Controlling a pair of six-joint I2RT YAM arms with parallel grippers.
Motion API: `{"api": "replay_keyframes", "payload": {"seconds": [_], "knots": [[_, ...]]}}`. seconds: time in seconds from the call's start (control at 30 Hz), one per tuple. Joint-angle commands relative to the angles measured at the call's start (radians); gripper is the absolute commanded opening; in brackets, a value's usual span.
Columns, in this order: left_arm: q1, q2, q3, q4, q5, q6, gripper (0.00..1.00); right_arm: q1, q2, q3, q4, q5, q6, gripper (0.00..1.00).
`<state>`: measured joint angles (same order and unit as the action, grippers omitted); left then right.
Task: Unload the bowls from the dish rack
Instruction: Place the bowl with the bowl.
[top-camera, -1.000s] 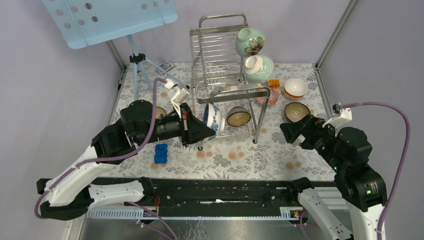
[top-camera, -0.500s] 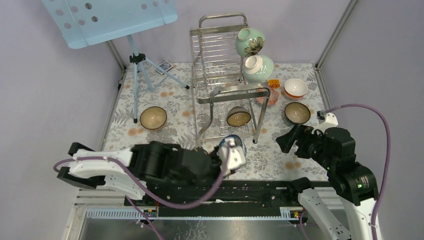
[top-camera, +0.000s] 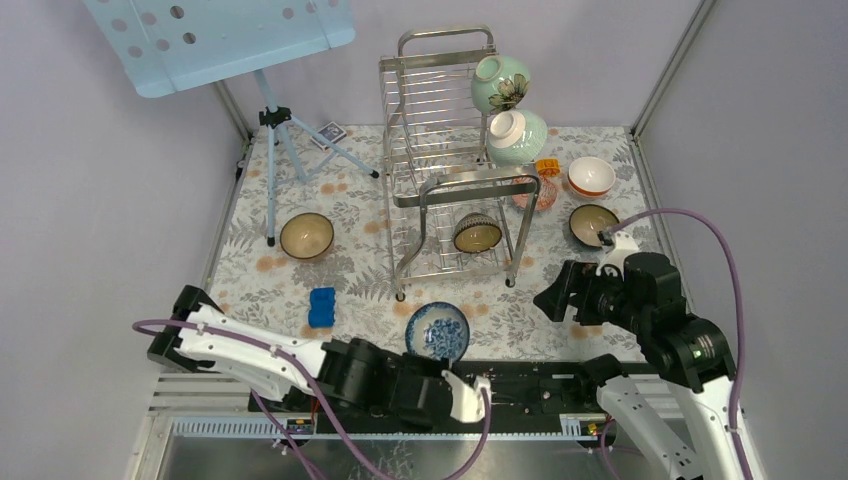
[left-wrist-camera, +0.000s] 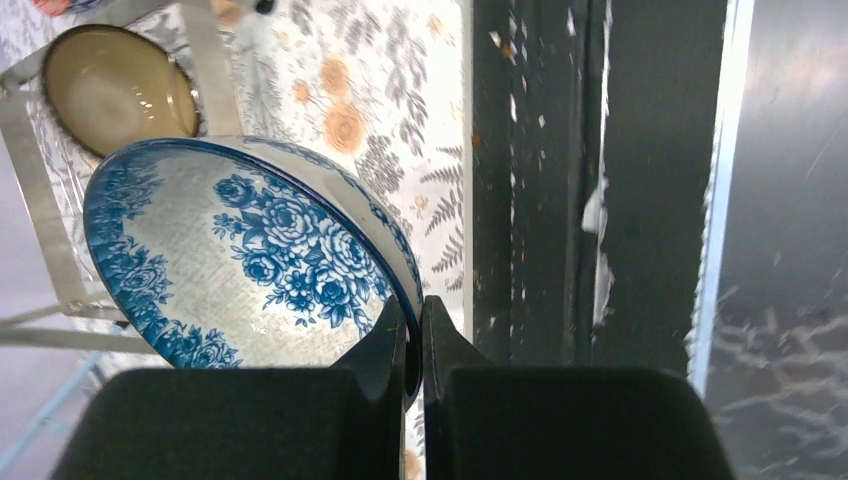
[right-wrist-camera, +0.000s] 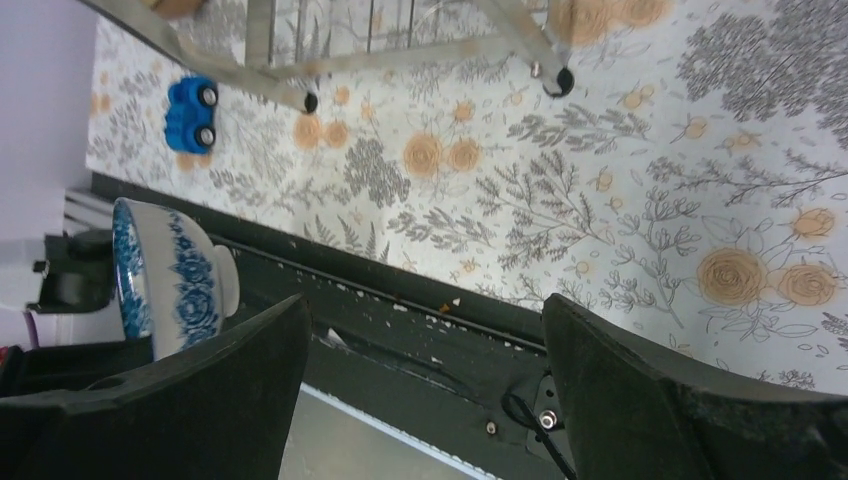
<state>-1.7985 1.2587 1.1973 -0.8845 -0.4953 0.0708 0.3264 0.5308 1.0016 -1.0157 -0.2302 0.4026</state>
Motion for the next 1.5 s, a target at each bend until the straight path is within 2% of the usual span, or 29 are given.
{"api": "replay_keyframes", "payload": {"seconds": [0.0, 0.1, 0.2, 0.37, 0.63, 0.7, 0.93, 1.13, 1.37, 1.47], "knots": [[-0.055, -0.015, -0.109, 0.088, -0.031, 0.175, 0.00, 0.035, 0.028, -0.037, 0.005, -0.061, -0.053, 0.90], [-0.076, -0.006, -0.188, 0.137, 0.028, 0.262, 0.00, 0.057, 0.041, -0.059, 0.018, -0.079, -0.055, 0.88], [-0.099, 0.048, -0.246, 0.168, 0.074, 0.345, 0.00, 0.099, 0.067, -0.095, 0.018, -0.032, -0.073, 0.87], [-0.129, 0.165, -0.275, 0.221, 0.048, 0.484, 0.00, 0.135, 0.108, -0.113, 0.032, -0.033, -0.068, 0.81], [-0.130, 0.168, -0.379, 0.451, 0.053, 0.801, 0.00, 0.186, 0.171, -0.126, 0.066, 0.000, -0.043, 0.76], [-0.122, 0.161, -0.401, 0.483, 0.057, 0.839, 0.00, 0.216, 0.187, -0.137, 0.089, 0.020, -0.016, 0.76], [-0.044, 0.175, -0.361, 0.443, 0.197, 0.770, 0.00, 0.354, 0.235, -0.226, 0.236, 0.123, 0.146, 0.77], [-0.029, 0.156, -0.362, 0.432, 0.243, 0.799, 0.00, 0.627, 0.341, -0.248, 0.305, 0.295, 0.257, 0.76], [-0.015, 0.119, -0.357, 0.405, 0.282, 0.810, 0.00, 0.764, 0.430, -0.241, 0.361, 0.348, 0.292, 0.63], [-0.010, 0.107, -0.345, 0.384, 0.296, 0.805, 0.00, 0.839, 0.469, -0.239, 0.378, 0.369, 0.311, 0.60]]}}
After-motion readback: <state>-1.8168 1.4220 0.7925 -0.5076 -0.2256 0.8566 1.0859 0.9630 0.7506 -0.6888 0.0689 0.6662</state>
